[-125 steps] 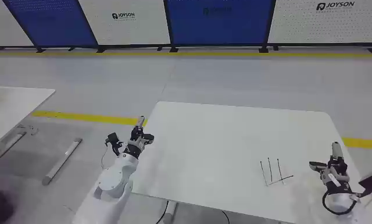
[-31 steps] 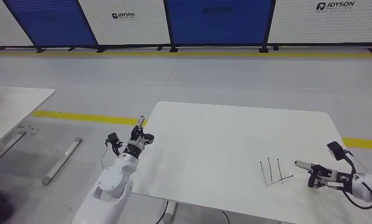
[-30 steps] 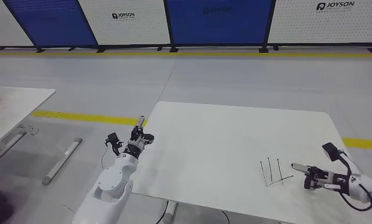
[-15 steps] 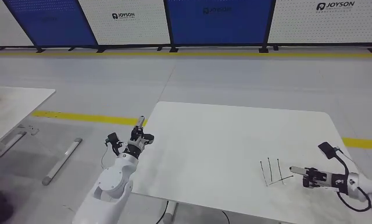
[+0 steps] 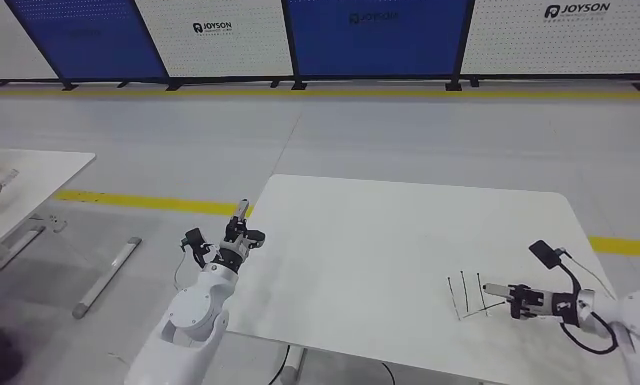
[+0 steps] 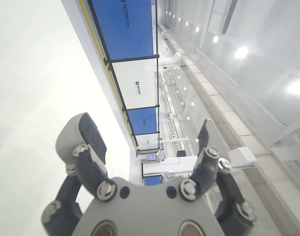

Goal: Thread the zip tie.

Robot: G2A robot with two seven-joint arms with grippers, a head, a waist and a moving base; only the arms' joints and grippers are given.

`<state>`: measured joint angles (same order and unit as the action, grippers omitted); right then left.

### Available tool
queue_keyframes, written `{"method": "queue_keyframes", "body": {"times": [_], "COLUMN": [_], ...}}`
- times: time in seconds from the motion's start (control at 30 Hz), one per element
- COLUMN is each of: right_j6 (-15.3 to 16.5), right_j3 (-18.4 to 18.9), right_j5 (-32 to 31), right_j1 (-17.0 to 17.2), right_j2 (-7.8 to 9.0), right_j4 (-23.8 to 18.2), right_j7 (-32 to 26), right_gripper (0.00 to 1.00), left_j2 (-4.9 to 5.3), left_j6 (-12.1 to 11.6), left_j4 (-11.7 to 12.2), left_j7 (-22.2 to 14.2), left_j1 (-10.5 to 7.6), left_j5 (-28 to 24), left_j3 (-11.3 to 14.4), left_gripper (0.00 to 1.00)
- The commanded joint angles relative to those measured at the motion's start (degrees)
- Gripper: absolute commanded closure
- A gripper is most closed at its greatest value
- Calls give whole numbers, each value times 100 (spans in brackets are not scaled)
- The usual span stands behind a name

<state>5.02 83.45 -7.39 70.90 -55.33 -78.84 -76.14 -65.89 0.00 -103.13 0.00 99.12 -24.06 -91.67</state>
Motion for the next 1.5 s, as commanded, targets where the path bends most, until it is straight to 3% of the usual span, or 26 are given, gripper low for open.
{"method": "queue_keyframes", "body": {"times": [0.0, 0.23, 0.53, 0.6, 0.63, 0.77, 1.1, 1.47], "right_j6": [-10, -5, 274, 289, 293, 305, 299, 331], "right_j3": [-1, -6, 39, 41, 36, -14, -92, -150], "right_j5": [-15, 4, 432, 466, 474, 509, 635, 737], "right_j1": [-3, 12, 76, 68, 64, 28, -28, -63], "right_j2": [2, -1, 39, 51, 56, 71, 105, 149], "right_j4": [6, 12, 231, 286, 309, 407, 587, 755], "right_j7": [3, 38, 36, 31, 24, 12, 92, 139], "right_gripper": [0, 0, 0, 14, 37, 58, 61, 75], "left_j2": [0, 0, 0, 0, 0, 0, 0, 0], "left_j6": [0, 0, 0, 0, 0, 0, 0, 0], "left_j4": [0, 0, 0, 0, 0, 0, 0, 0], "left_j7": [0, 0, 0, 0, 0, 0, 0, 0], "left_j1": [0, 0, 0, 0, 0, 0, 0, 0], "left_j5": [0, 0, 0, 0, 0, 0, 0, 0], "left_j3": [0, 0, 0, 0, 0, 0, 0, 0], "left_gripper": [0, 0, 0, 0, 0, 0, 0, 0]}}
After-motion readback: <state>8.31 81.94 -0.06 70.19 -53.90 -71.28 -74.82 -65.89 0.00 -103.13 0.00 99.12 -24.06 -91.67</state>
